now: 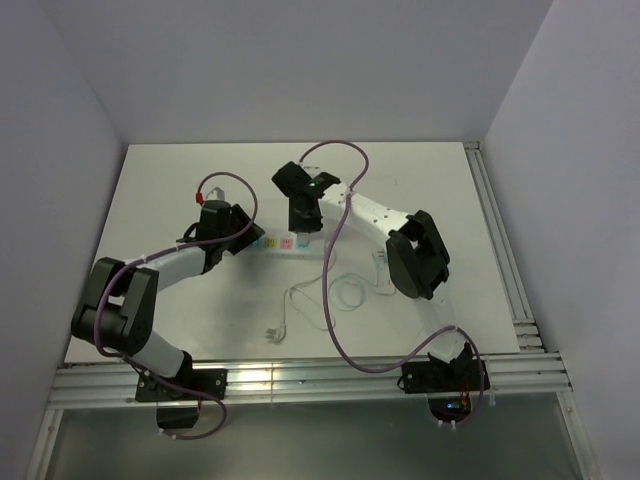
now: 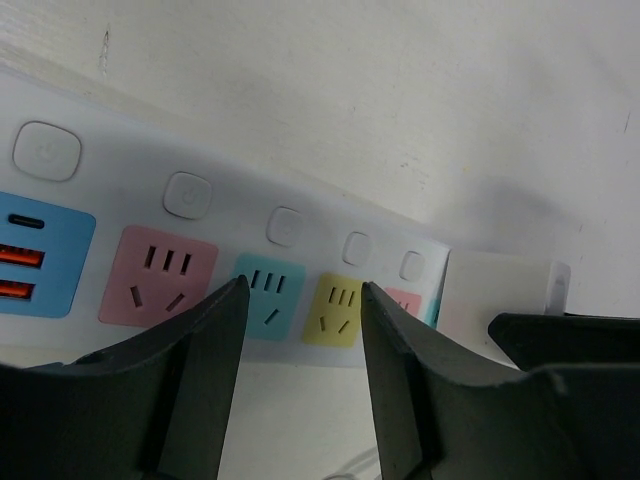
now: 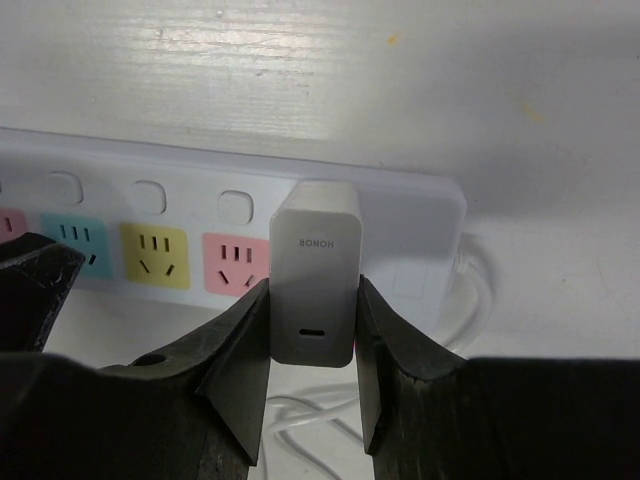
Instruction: Insert the plug
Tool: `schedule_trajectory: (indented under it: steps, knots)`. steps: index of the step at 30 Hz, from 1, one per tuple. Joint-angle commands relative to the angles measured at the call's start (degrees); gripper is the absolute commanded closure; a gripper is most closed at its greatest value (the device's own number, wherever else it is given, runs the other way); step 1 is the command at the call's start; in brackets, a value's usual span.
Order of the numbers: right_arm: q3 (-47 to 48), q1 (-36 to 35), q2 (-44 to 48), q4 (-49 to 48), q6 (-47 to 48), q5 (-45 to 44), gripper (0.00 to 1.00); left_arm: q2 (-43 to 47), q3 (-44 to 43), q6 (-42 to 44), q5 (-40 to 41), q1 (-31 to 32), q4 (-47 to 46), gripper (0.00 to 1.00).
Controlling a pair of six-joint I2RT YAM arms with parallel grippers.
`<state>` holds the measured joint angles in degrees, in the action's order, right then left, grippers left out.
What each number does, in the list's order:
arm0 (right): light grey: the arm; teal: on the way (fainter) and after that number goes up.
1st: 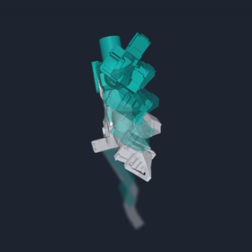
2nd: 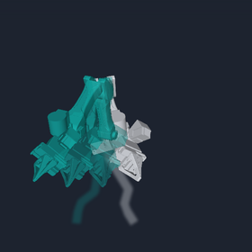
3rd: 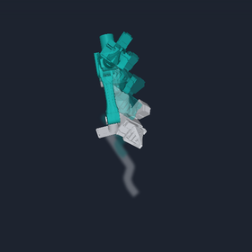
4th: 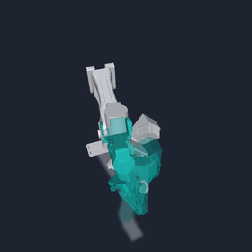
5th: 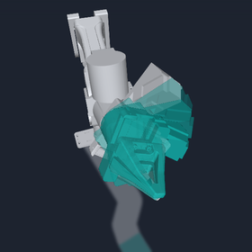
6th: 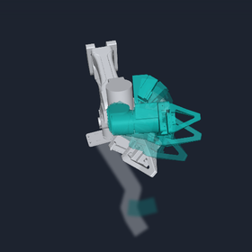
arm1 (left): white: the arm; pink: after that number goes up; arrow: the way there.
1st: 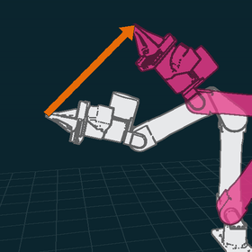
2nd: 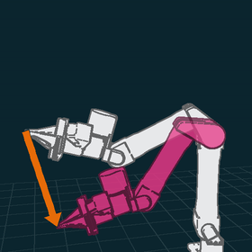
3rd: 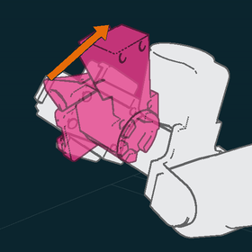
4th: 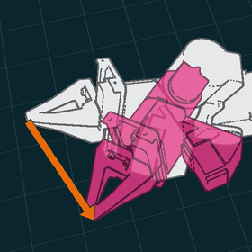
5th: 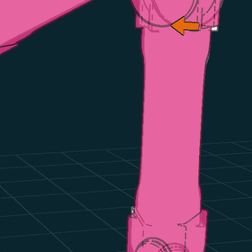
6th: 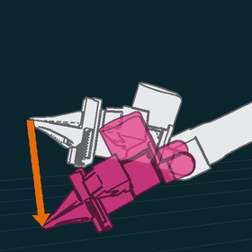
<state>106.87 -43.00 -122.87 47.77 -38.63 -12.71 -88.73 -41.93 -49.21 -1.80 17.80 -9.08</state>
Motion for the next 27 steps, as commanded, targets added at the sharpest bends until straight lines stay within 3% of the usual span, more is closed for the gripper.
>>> schedule_trajectory:
  steps: [1, 8, 10, 15, 20, 27]
  knots:
    - [2.0, 0.4, -1.1, 2.5, 0.5, -4.0, 1.0, 2.9, -1.4, 0.5, 1.1, -0.2, -0.7, 0.45]
    - [1.5, -2.9, -4.2, 6.0, -3.2, -16.8, 1.0, 5.1, -0.9, -0.2, 1.5, -0.2, -0.2, 0.42]
    - [-2.3, -4.4, -4.0, 3.7, -4.5, -18.3, 1.0, 5.6, -0.5, -0.7, 1.5, -0.2, -0.8, 0.41]
    - [-15.7, -5.4, -1.6, -9.5, -6.0, -13.5, 1.0, 5.8, 0.0, -0.4, 1.5, -0.2, -0.5, 0.41]
    - [-19.2, -3.6, -0.5, -14.1, -4.4, -6.7, 1.0, 6.6, 0.6, -0.2, 1.6, -0.3, -0.2, 0.41]
    - [-11.9, 0.7, -1.7, -6.7, 2.2, -0.5, 1.0, 7.9, 0.2, -0.2, 1.2, -0.3, 0.6, 0.41]
